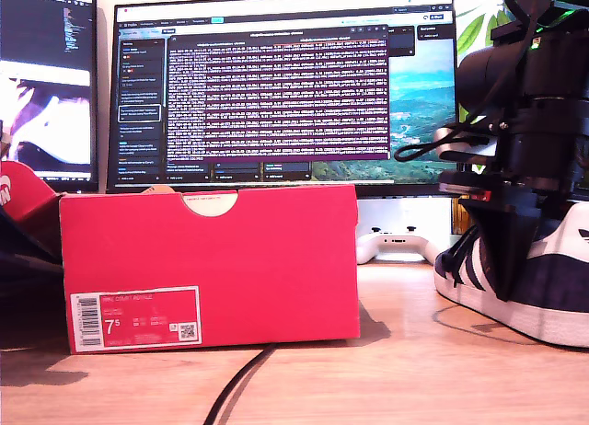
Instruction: Pack the blue shoes by picking the first shoe and placing it inside the red shoebox, left side, then picking and rotating the second shoe and placing it in the shoebox
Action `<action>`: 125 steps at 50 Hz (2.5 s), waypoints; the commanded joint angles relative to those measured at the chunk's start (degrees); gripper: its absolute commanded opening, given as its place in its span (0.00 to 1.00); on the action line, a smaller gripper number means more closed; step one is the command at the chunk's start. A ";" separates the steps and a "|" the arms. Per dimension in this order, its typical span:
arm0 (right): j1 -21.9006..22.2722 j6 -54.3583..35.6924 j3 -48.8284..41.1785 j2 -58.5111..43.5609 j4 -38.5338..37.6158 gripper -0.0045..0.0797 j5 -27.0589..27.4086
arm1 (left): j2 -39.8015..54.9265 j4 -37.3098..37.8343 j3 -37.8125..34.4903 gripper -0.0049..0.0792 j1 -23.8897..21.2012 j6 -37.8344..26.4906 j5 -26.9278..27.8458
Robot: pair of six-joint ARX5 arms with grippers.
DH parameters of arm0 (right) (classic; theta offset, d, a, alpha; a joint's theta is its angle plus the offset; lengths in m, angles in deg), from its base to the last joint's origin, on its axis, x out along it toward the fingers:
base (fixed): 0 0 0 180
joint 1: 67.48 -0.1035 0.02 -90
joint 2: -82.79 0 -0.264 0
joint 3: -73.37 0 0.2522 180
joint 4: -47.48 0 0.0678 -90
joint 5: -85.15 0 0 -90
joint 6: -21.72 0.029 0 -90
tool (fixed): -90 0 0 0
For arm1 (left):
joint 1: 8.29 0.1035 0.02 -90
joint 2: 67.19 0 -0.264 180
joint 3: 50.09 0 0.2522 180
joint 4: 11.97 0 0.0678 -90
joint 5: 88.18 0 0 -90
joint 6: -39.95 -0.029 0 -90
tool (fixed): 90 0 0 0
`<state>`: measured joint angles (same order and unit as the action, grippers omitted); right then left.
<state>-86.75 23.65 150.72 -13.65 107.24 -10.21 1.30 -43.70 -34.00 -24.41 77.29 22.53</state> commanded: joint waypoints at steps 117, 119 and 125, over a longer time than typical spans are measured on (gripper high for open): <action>-23.87 35.82 33.33 -17.11 -25.29 0.04 -15.04 | 0.17 -0.85 -1.07 0.03 -0.24 -1.57 -1.68; -23.87 35.87 33.44 -17.42 -25.44 0.04 -15.02 | 0.17 -0.87 -1.07 0.03 -0.24 -1.57 -1.68; -24.06 35.76 33.94 -18.21 -25.64 0.04 -13.05 | 0.17 -0.87 -1.07 0.03 -0.24 -1.57 -1.68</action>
<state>-110.09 59.63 182.94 -31.88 83.24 -23.89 1.30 -43.72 -34.00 -24.41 76.20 20.84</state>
